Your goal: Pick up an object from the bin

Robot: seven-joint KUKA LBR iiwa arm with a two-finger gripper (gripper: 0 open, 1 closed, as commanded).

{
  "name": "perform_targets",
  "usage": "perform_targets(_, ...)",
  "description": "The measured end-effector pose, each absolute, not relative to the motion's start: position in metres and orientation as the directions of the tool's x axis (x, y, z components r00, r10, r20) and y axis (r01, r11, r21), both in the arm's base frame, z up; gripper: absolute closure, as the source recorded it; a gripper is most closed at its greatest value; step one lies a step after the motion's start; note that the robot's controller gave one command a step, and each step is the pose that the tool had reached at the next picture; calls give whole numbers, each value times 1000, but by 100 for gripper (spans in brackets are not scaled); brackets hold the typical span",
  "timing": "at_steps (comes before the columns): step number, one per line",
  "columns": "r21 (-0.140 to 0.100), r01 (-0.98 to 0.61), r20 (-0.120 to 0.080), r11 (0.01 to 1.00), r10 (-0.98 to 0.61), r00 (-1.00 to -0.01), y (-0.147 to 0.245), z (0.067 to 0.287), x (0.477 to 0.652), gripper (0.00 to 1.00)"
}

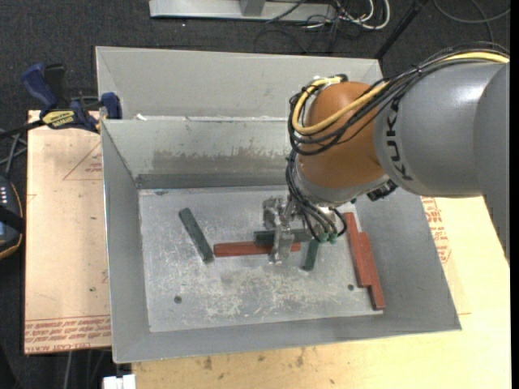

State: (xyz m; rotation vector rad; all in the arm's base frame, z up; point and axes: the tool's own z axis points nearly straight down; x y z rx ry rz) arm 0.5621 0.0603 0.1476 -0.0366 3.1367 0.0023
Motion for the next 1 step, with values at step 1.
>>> perform_targets(1, 1, -23, -5, 1000, -23, -1000, 60, 154, 562, 100)
